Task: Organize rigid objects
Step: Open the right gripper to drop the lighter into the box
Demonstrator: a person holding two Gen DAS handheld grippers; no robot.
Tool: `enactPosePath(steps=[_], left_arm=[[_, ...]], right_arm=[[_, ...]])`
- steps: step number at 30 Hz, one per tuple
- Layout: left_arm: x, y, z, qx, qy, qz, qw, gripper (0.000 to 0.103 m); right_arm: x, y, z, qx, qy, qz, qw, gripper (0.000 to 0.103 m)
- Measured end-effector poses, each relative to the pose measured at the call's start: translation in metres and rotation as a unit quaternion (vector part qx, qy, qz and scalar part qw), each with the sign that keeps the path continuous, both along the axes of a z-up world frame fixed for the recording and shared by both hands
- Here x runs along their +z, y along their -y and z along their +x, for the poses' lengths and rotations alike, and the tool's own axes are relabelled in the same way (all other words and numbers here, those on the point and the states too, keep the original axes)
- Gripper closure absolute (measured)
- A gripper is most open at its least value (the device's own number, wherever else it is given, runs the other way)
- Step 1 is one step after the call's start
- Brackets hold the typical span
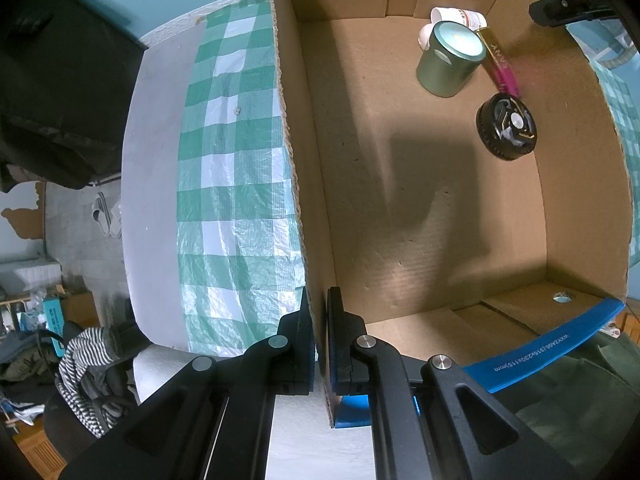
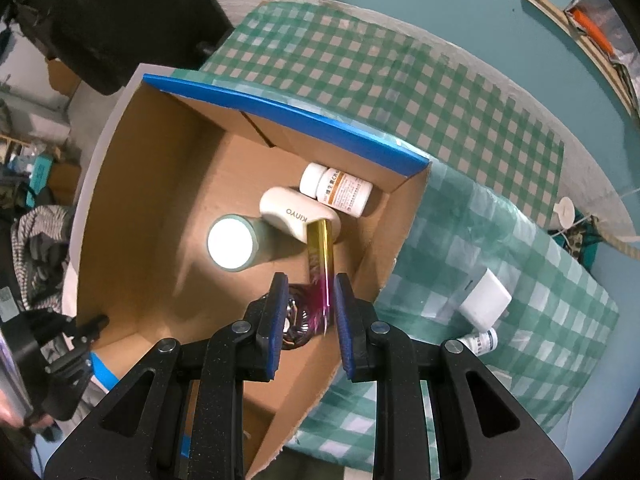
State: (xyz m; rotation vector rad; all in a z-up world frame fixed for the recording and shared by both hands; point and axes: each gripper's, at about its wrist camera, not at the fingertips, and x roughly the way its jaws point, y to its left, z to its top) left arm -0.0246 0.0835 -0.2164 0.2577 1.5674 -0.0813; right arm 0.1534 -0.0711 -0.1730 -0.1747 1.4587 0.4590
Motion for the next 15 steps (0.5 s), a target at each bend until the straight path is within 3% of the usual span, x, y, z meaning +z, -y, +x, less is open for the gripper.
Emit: enactPosePath(steps=[6, 10, 15], left_arm=[[0.0, -0.001, 0.001, -0.001, 0.0, 0.0, 1.0, 0.098], [-0.001, -0.001, 0.001, -0.001, -0.001, 0.001, 1.0, 0.098], [-0.002, 0.0, 0.0, -0.001, -0.001, 0.002, 1.0, 0.098]], right_arm=[[0.008, 0.004, -0.003, -0.007, 0.012, 0.002, 1.0, 0.081], [0.017, 0.006, -0.009, -0.002, 0.017, 0.008, 1.0, 0.069], [0.028, 0.01, -0.017, 0.011, 0.023, 0.013, 1.0, 0.066]])
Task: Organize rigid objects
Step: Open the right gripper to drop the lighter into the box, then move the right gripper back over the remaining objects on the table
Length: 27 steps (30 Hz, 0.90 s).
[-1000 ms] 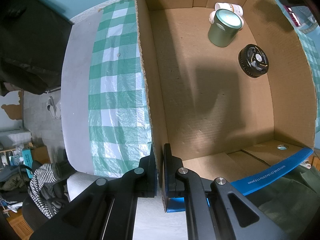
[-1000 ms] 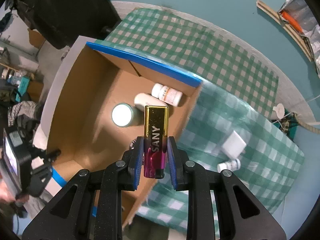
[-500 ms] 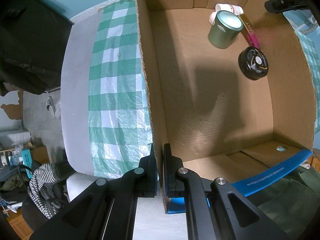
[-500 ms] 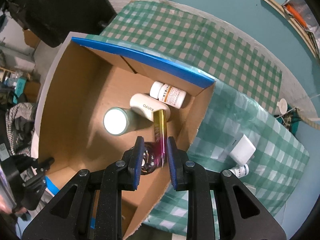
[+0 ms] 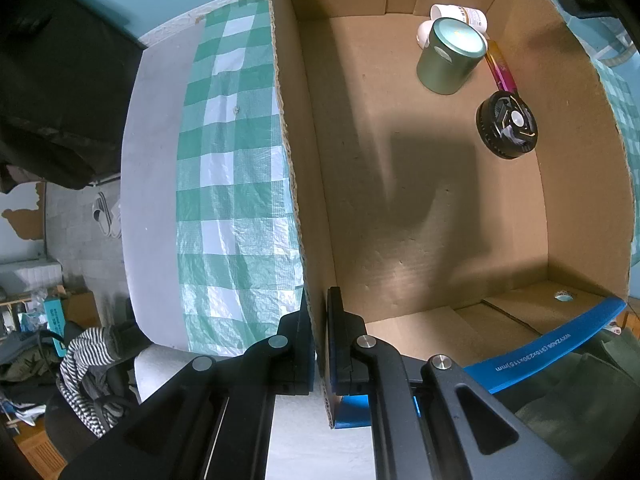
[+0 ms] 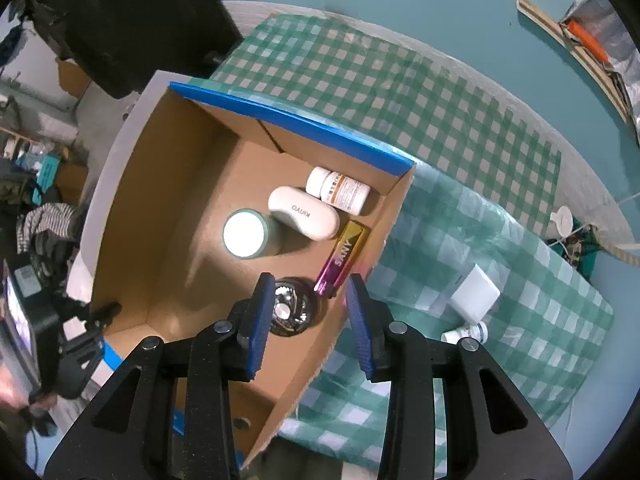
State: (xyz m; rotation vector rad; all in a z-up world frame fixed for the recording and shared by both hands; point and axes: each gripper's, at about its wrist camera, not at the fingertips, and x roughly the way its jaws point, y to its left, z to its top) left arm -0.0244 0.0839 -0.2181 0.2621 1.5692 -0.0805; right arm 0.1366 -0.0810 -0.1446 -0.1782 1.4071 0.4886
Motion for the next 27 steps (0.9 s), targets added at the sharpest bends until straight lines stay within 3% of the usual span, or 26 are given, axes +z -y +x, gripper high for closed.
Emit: enactPosePath(steps=[11, 27], left_arm=[[0.0, -0.001, -0.002, -0.002, 0.0, 0.0, 1.0, 0.098], [0.001, 0.001, -0.002, -0.003, -0.001, 0.003, 1.0, 0.098]], right_arm=[[0.017, 0.042, -0.007, -0.028, 0.006, 0.004, 1.0, 0.05], [-0.001, 0.156, -0.01, -0.151, -0.023, 0.001, 0.988, 0.045]])
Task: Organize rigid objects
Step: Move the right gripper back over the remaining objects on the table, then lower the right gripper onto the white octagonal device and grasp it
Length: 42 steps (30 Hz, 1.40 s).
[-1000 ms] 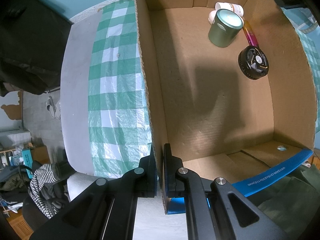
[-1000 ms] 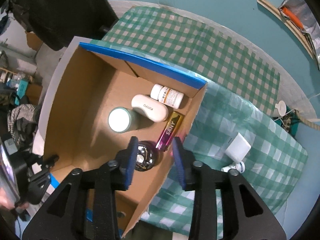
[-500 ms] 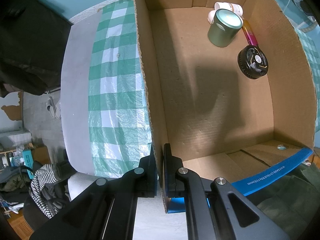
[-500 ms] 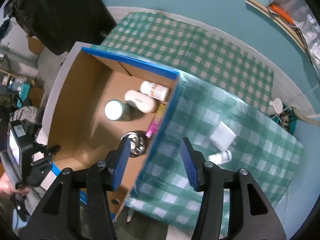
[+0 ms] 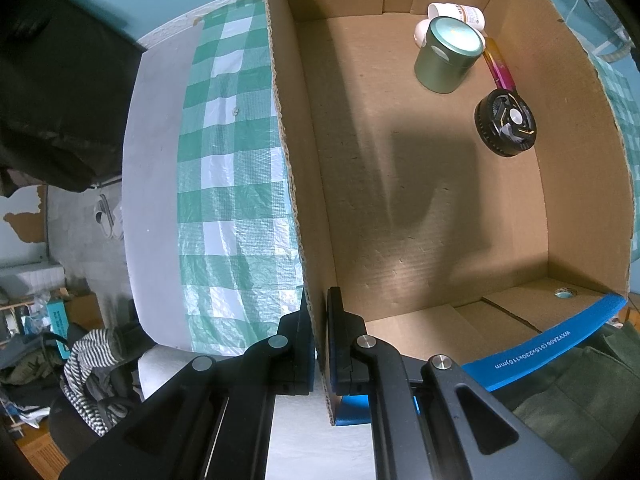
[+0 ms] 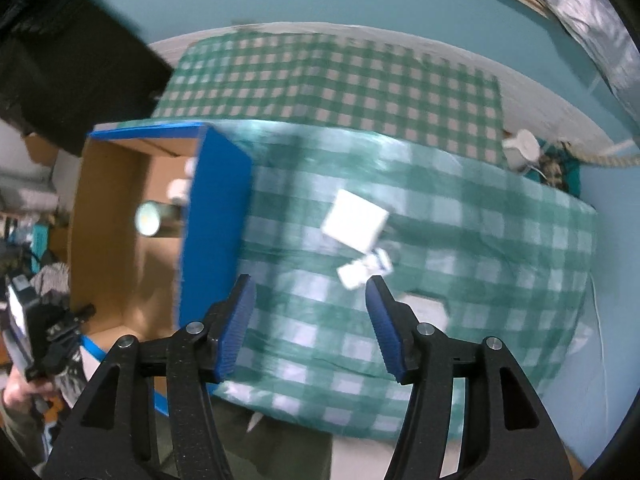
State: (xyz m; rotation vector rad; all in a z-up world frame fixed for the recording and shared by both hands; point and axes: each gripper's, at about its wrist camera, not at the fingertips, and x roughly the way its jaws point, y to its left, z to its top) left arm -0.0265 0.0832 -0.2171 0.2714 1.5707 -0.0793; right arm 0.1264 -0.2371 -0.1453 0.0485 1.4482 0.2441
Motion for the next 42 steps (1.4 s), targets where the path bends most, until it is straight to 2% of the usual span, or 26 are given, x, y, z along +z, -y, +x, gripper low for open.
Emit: enactPosePath(steps=[6, 15, 23, 34, 36, 42], left_arm=[[0.0, 0.0, 0.0, 0.001, 0.0, 0.0, 1.0, 0.098], [0.001, 0.0, 0.0, 0.001, -0.002, 0.002, 1.0, 0.098], [0.002, 0.0, -0.001, 0.004, -0.003, 0.002, 1.0, 0.098], [0.0, 0.001, 0.0, 0.007, -0.005, 0.004, 1.0, 0.098], [-0.001, 0.001, 0.0, 0.008, -0.005, 0.003, 0.9999, 0.098], [-0.002, 0.0, 0.0, 0.01, -0.005, 0.002, 0.9999, 0.098]], right_arm=[[-0.018, 0.032, -0.007, -0.033, -0.018, -0.01, 0.999, 0.043], [-0.059, 0.069, -0.016, -0.073, -0.051, -0.019, 0.996, 0.036], [-0.095, 0.084, -0.017, -0.103, -0.083, 0.002, 0.991, 0.034], [-0.118, 0.085, -0.015, -0.101, -0.097, 0.004, 0.99, 0.032], [-0.118, 0.083, -0.015, -0.104, -0.091, 0.007, 0.99, 0.027], [-0.116, 0.083, -0.017, -0.106, -0.08, -0.01, 0.991, 0.026]])
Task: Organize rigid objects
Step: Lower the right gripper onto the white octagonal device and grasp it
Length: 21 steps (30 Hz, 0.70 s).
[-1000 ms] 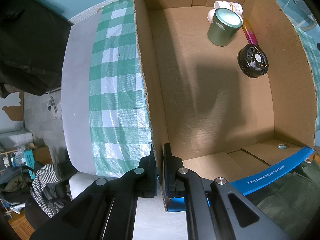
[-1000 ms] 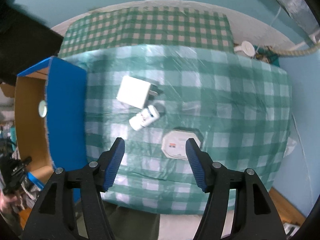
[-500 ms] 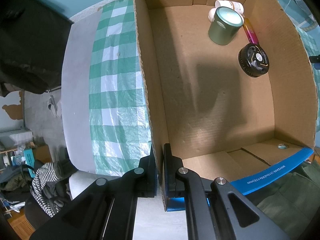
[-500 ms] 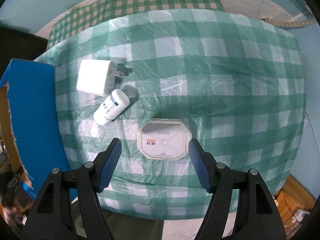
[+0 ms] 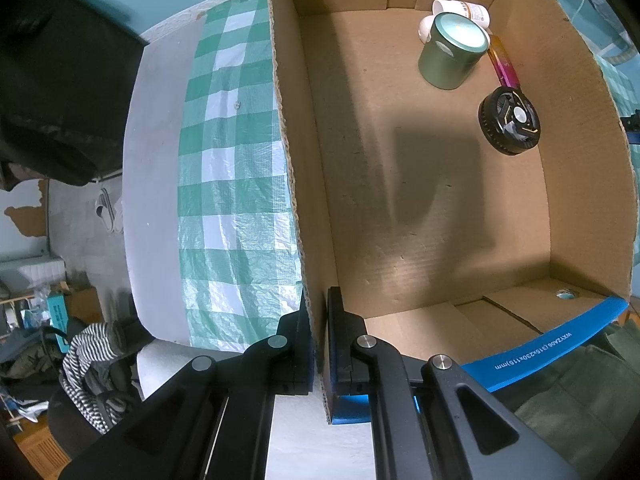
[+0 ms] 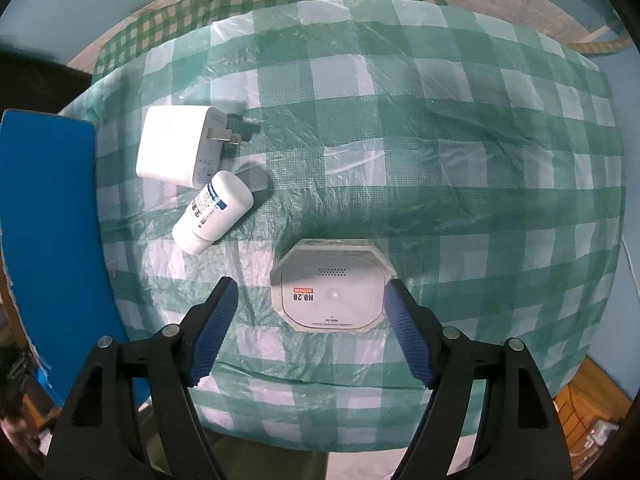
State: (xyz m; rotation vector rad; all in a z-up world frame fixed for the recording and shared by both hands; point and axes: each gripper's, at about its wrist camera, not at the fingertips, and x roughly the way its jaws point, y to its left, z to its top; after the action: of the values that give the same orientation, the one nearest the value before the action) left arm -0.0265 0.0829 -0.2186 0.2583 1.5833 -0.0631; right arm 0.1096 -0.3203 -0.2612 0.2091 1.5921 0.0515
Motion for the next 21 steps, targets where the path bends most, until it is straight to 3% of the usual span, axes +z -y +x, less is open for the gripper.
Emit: enactPosePath(steps=[14, 21], left_arm=[[-0.001, -0.003, -0.001, 0.0, 0.0, 0.0, 1.0, 0.098], [-0.001, -0.003, -0.001, 0.0, -0.001, 0.001, 1.0, 0.098]], right_arm=[[-0.026, 0.005, -0.003, 0.005, -0.02, -0.01, 1.0, 0.026], [-0.022, 0.002, -0.001, -0.007, -0.008, -0.018, 1.0, 0.03]])
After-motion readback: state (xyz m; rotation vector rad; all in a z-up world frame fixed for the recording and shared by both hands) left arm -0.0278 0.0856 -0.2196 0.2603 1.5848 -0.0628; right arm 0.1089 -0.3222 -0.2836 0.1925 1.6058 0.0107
